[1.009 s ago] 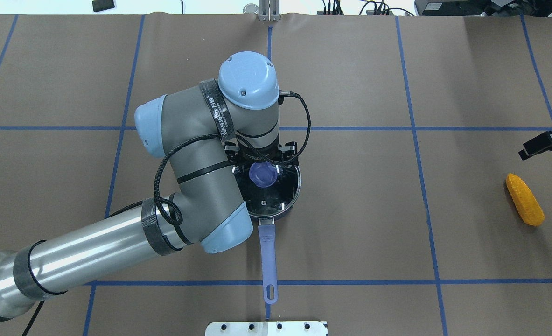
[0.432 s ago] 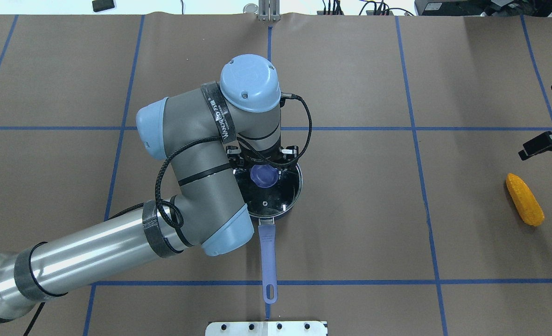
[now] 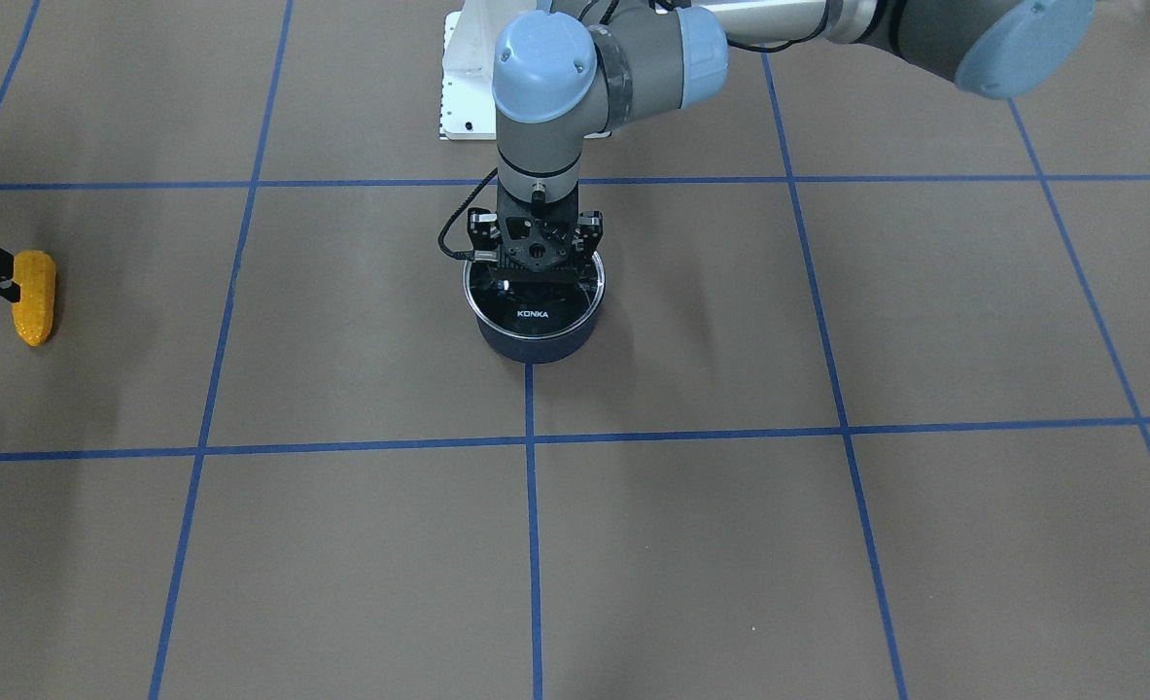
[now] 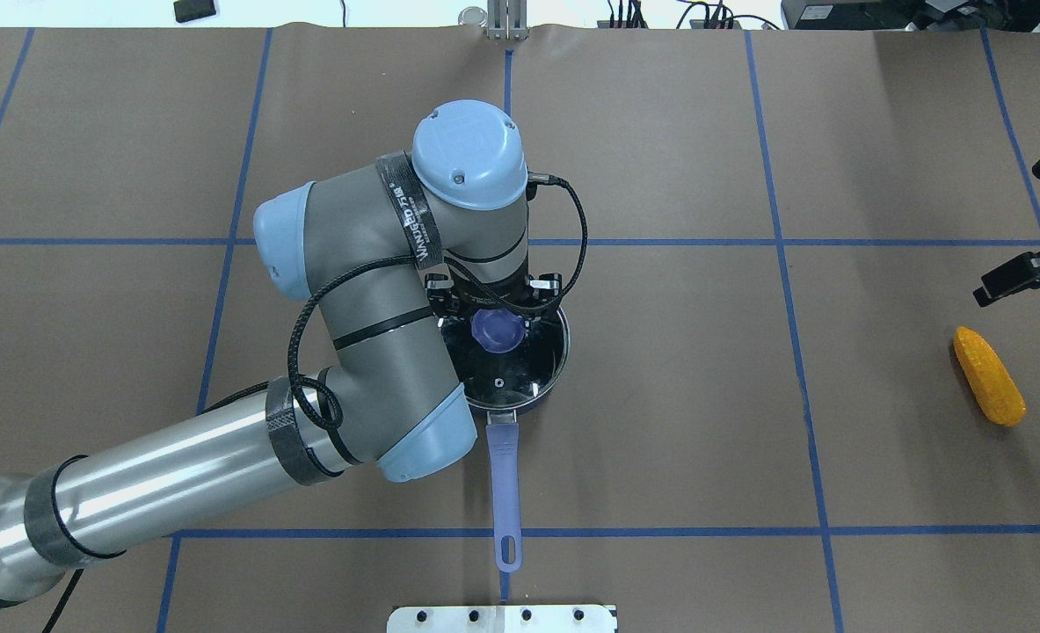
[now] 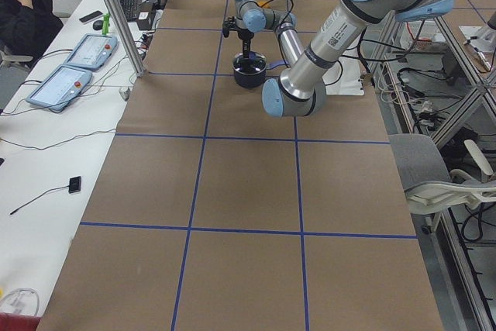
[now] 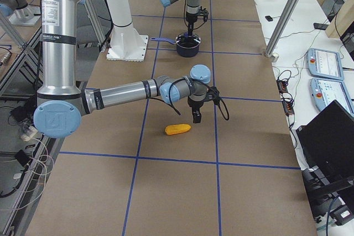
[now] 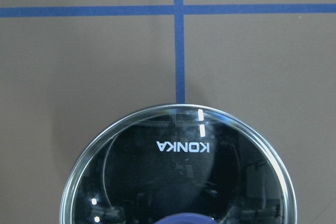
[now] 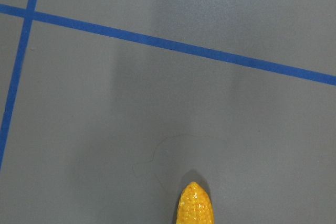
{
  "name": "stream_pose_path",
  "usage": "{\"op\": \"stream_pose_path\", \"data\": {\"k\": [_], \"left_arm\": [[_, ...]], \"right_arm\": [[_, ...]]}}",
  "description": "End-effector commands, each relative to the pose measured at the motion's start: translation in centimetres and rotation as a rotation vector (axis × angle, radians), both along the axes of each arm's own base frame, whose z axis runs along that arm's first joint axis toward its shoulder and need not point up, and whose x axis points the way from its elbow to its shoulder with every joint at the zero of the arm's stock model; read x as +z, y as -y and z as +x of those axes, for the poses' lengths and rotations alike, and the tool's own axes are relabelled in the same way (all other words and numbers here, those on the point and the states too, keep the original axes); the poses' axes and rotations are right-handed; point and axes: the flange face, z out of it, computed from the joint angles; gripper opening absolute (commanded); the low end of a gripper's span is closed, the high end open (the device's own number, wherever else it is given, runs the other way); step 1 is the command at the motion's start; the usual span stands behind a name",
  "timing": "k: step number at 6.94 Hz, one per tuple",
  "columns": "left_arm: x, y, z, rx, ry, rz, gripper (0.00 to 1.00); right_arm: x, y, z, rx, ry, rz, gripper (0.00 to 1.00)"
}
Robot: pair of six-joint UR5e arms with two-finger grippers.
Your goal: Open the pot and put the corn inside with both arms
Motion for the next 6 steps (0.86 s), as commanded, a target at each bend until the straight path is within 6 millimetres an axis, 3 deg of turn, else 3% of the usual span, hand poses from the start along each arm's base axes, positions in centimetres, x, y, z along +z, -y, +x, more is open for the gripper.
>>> {"op": "stream_pose_path", "data": {"k": [1,2,3,4,5,6], "left_arm": [[-1.5,1.3,-2.9,-0.028,-0.033,0.021,0.55],[-1.7,2.2,-5.0,-0.052,-0.046,0.029,0.55],[-0.9,3.4,-7.9,-0.087,-0.055,0.035,0.54],[0.0,4.1,-9.4,-0.075,-0.057,0.034,0.54],[0.4,5.8,-11.5,-0.074,-0.044,0.028,0.54],[1.3,7.1,-13.7,-0.072,-0.02,0.053,0.54]], "right_arm": [[1.1,-1.3,-1.8,-0.042,-0.034,0.0,0.98],[1.7,-2.0,-3.0,-0.069,-0.062,0.006,0.98],[2.3,-2.7,-3.8,-0.09,-0.077,0.0,0.97],[3.4,-3.9,-5.0,-0.12,-0.113,0.0,0.96],[4.1,-4.9,-5.3,-0.135,-0.116,0.021,0.96],[6.3,-6.4,-4.7,-0.14,-0.098,0.049,0.95]]}}
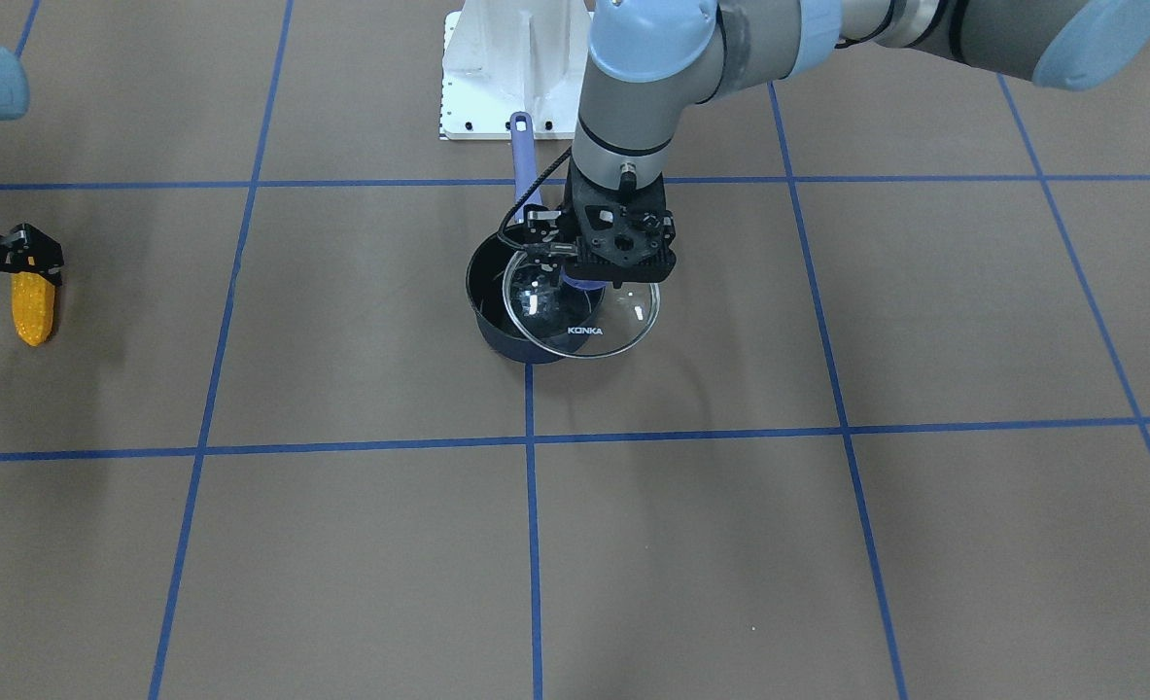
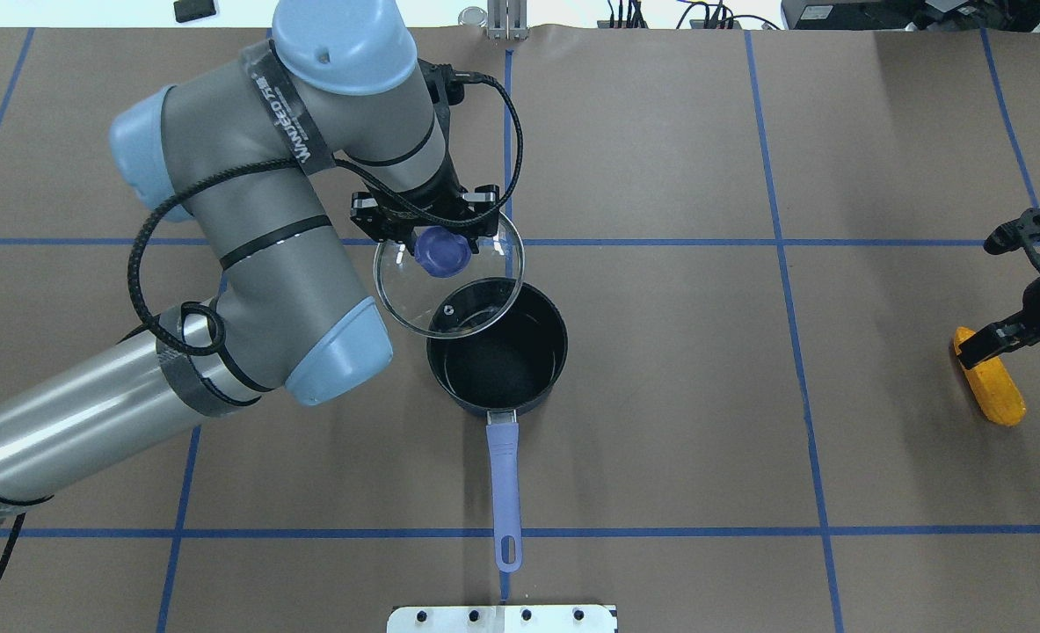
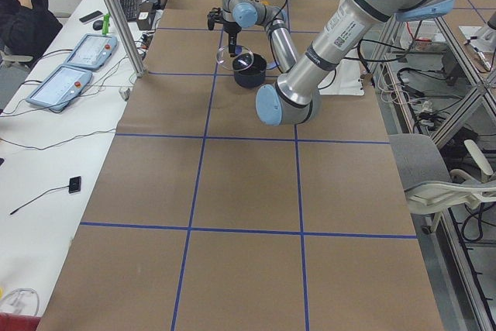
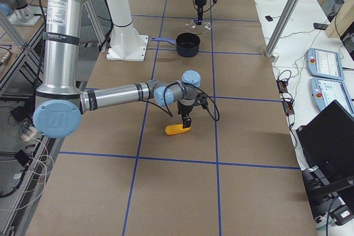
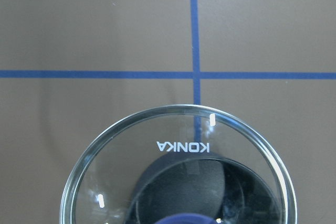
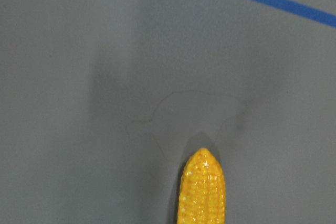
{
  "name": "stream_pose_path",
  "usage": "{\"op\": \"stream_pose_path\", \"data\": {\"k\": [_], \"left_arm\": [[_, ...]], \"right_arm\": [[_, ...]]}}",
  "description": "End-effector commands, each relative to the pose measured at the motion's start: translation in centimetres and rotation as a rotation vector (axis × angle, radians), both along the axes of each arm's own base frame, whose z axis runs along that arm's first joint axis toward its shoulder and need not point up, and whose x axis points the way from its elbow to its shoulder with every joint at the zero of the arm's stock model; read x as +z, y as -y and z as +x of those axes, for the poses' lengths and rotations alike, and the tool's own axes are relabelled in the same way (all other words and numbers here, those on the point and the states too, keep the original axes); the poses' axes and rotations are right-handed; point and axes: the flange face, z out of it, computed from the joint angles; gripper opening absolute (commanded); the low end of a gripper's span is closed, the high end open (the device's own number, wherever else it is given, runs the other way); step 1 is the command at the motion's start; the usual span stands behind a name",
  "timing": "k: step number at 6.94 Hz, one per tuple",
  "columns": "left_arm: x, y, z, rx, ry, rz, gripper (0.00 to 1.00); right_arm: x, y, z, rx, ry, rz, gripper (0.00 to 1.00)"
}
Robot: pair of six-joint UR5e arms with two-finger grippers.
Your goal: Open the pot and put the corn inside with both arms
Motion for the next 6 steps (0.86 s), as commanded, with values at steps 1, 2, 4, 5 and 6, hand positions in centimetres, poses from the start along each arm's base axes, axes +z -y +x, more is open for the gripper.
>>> {"op": "stream_pose_path", "data": {"k": [1,2,4,5,6], "left_arm": [[2.8,2.6,-5.7,0.002,0.044,0.05,0.54],[6.1,3.7,-8.9,0.006,0.074,0.079,0.54],[9.2,5.6,-13.3,0.05,0.075,0.098,0.54],[9.8,5.9,-14.0,0.059,0.078,0.109,0.54],[10.2,6.1,-14.4,0.061,0.083,0.111,0.54]], "right_arm": [[3.7,-1.9,0.2,-0.017,0.027,0.041,0.95],[3.8,-2.0,0.0,-0.023,0.029,0.044,0.92],[4.1,-2.5,0.0,-0.03,0.027,0.038,0.76],[4.1,-2.6,-0.1,-0.034,0.024,0.041,0.66],[4.2,-2.6,-0.4,-0.038,0.018,0.043,0.65]]}}
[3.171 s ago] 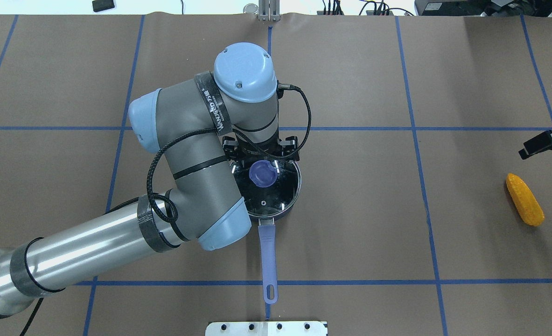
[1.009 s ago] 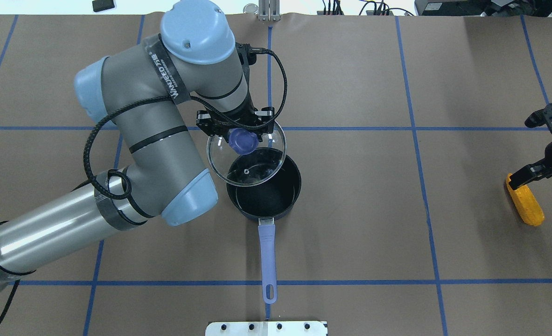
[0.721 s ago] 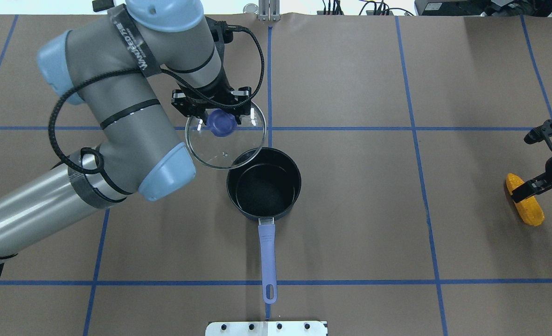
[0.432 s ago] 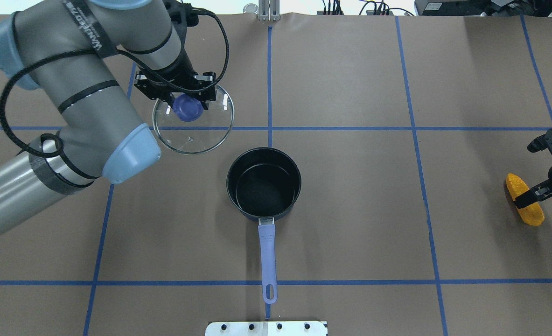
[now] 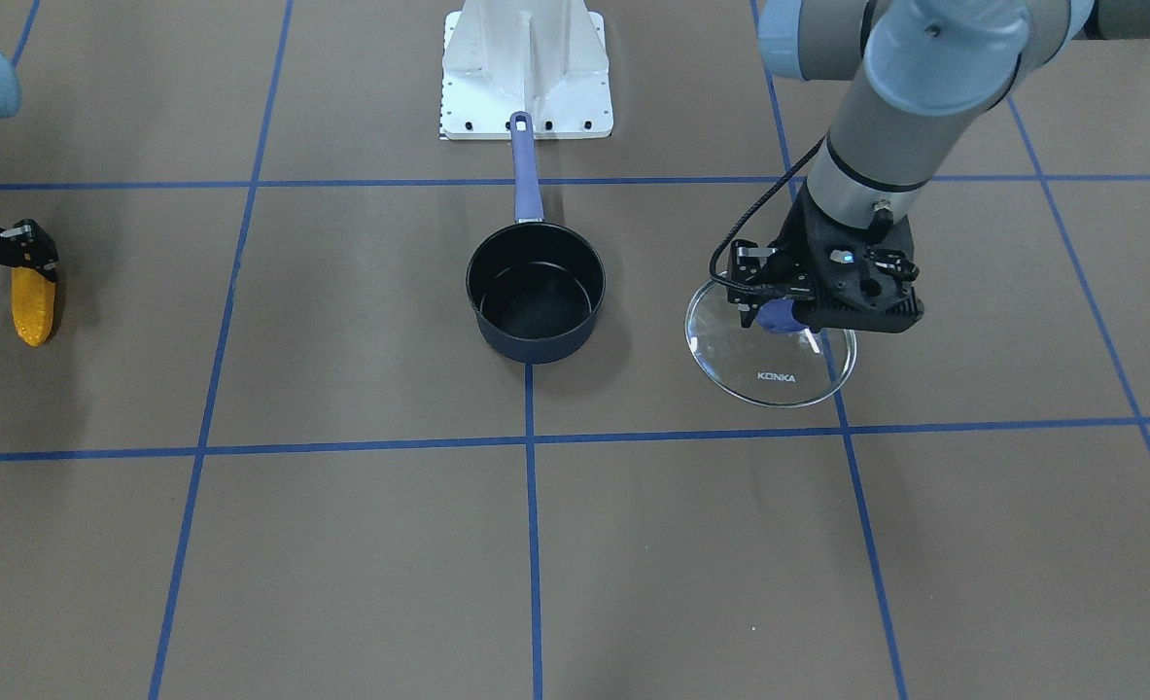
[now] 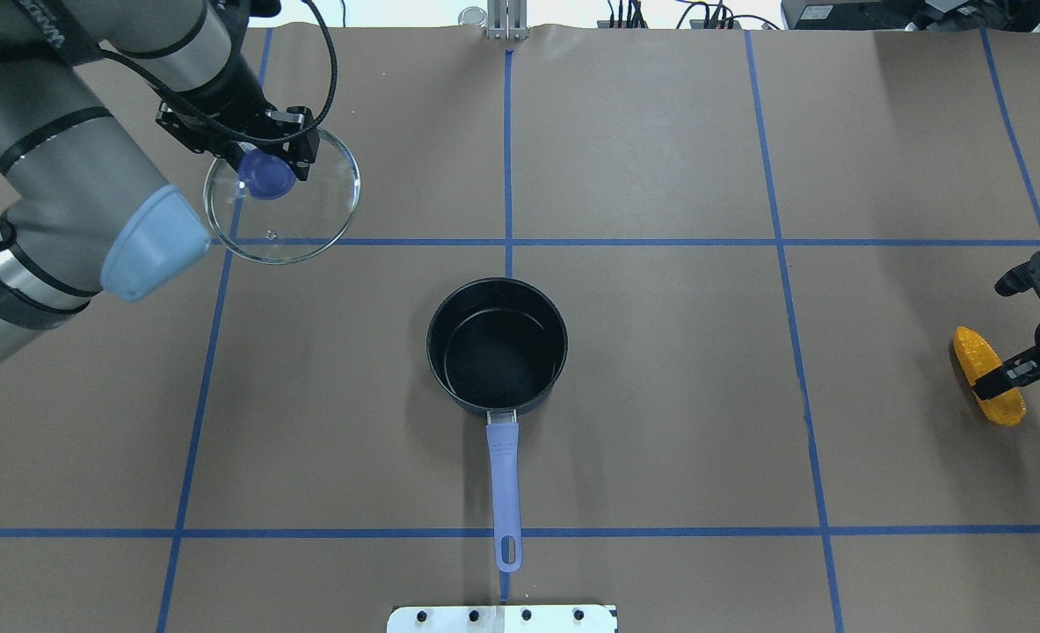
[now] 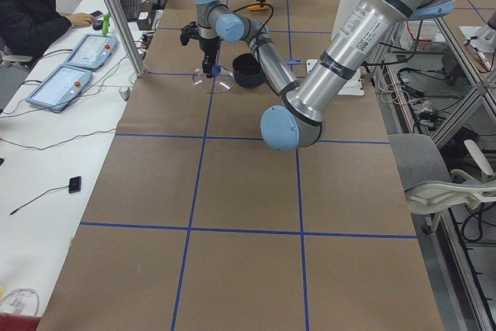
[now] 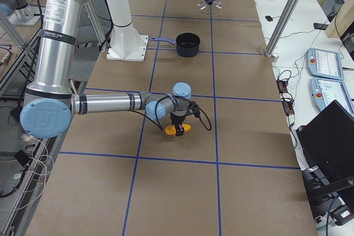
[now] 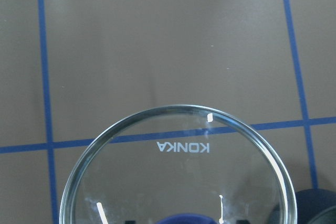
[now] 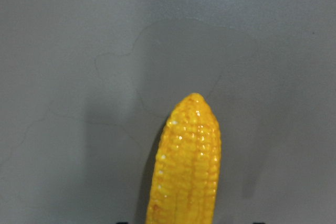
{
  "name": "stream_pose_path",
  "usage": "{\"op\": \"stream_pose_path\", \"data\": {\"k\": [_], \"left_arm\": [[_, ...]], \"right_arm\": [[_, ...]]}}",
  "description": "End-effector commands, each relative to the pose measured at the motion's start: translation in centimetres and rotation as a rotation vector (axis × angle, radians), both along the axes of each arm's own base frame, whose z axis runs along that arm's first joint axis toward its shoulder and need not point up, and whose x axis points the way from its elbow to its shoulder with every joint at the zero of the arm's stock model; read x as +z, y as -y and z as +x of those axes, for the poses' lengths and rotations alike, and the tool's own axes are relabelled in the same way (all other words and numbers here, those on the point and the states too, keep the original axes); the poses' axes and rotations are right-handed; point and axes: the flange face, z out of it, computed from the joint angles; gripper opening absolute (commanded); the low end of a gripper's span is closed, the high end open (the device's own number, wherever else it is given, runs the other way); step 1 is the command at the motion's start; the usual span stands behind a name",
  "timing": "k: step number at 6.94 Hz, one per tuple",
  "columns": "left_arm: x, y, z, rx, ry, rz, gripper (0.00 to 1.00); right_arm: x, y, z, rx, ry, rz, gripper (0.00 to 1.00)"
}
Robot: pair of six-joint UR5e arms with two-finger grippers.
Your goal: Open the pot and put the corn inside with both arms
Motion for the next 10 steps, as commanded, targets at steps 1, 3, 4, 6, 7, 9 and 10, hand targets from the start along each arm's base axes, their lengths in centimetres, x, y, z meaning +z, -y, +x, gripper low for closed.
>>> {"op": "stream_pose_path", "data": {"k": [1,3,4,6,7,9,10], "left_arm": [[1.5,0.2,-0.9,0.009,0.008,-0.003,0.54],[2.2,0.1,-1.1,0.009,0.012,-0.008,0.54],[2.1,0.0,-1.1,0.009,0.011,-0.007,0.54],[2.2,0.0,-1.1,0.009,0.012,-0.008,0.54],[2.3,0.1,-1.2,0.007,0.013,-0.009,0.54],[2.7,0.1,-1.2,0.007,0.016,-0.014,0.54],[4.2,-0.1,-1.2,0.019,0.024,-0.012,0.54]], "right_arm": [[0.0,0.1,-0.4,-0.006,-0.008,0.003,0.64],[-0.6,0.2,-0.8,-0.01,-0.009,0.015,0.65],[-0.5,0.0,-1.1,-0.017,-0.011,0.015,0.56],[-0.5,-0.2,-1.5,-0.028,-0.011,0.015,0.38],[-0.5,-0.2,-1.6,-0.03,-0.012,0.016,0.32],[-1.4,0.1,-1.2,-0.02,0.0,0.021,0.28],[-4.5,1.3,-1.0,-0.003,0.006,0.015,0.28]]}}
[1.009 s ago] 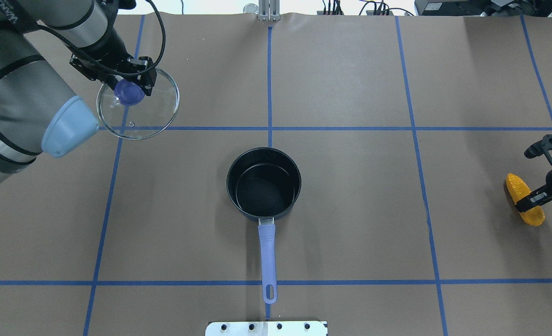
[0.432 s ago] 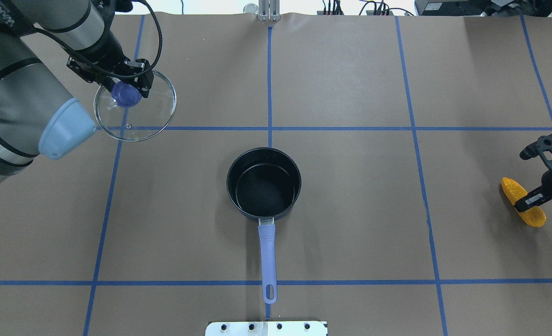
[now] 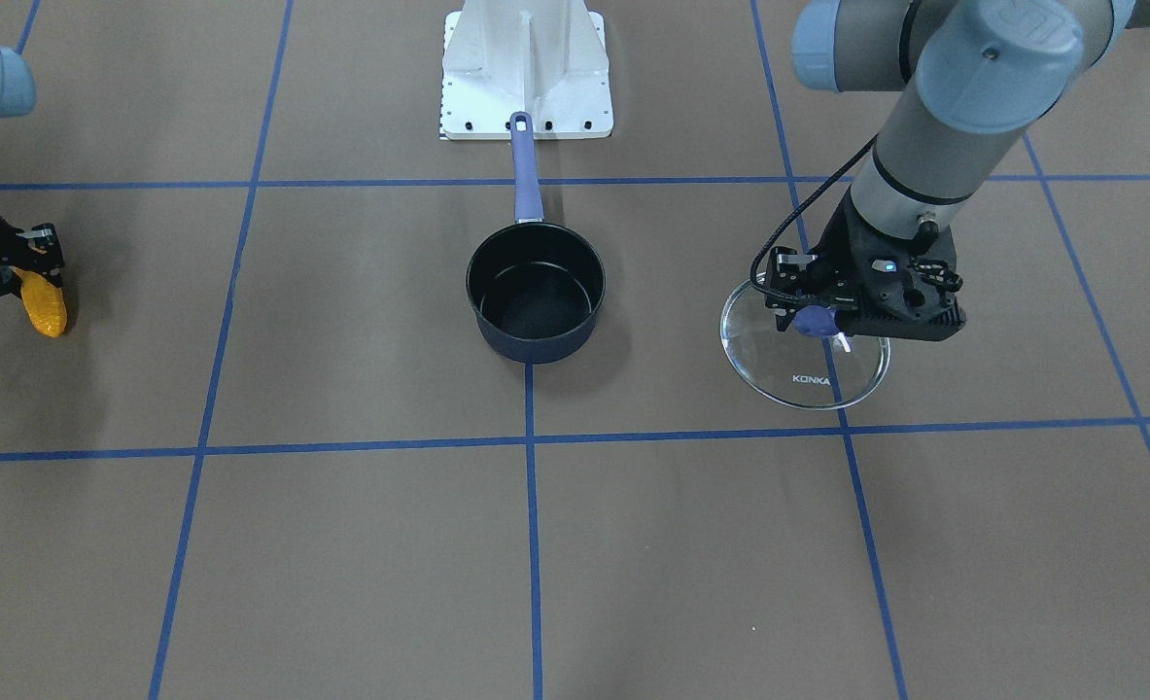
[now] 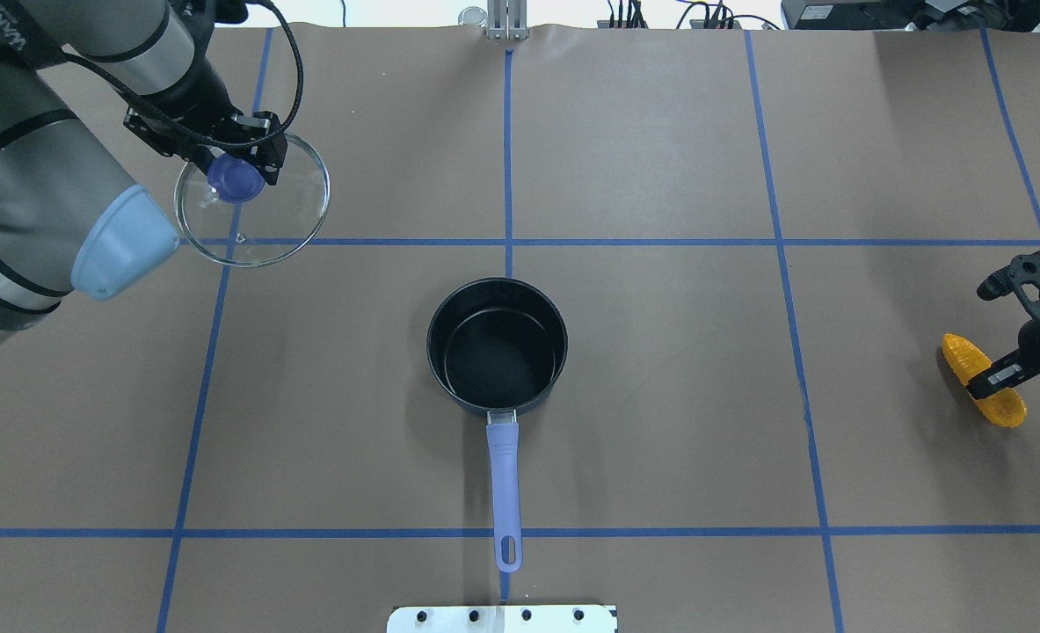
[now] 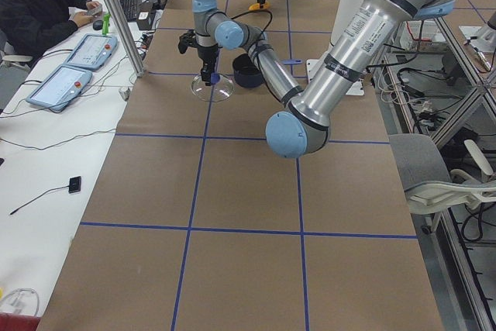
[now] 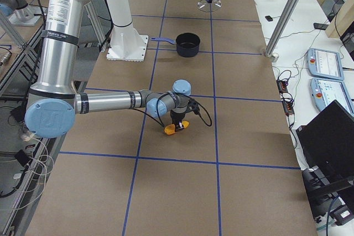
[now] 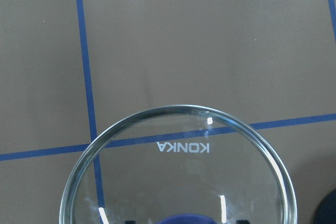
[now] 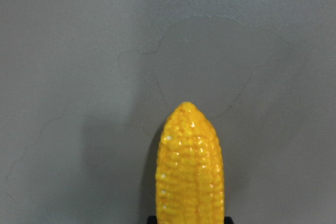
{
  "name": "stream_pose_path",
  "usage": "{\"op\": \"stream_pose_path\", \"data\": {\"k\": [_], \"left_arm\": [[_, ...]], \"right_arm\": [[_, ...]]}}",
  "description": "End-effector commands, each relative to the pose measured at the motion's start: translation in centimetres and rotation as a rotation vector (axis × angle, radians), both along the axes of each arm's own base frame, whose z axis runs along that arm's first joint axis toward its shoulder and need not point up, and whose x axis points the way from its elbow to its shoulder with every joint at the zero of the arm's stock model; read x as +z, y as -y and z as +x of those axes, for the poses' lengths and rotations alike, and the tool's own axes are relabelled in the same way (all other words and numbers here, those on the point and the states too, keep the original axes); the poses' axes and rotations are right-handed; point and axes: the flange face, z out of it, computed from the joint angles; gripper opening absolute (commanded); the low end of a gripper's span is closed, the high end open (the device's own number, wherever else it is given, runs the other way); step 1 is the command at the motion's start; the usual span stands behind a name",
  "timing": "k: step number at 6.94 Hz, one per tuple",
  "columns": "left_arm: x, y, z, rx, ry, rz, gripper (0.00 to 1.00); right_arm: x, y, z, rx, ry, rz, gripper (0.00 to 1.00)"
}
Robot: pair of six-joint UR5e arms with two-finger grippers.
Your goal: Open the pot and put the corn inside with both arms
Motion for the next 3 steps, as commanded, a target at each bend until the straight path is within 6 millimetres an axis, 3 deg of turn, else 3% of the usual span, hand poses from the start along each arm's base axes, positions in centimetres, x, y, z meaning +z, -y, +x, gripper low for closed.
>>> {"op": "stream_pose_path", "data": {"k": [1,3], "left_arm": [[3.0,-0.4,-0.2,0.047,0.022,0.023,0.53],[6.6,-1.1,-0.9,0.062,0.021,0.048,0.53]], "right_arm": [[-7.1,2.4,-0.2,0.024,-0.004,-0.019,0.28],[-16.0,5.1,-1.7,0.029,0.023,-0.004,0.28]]}}
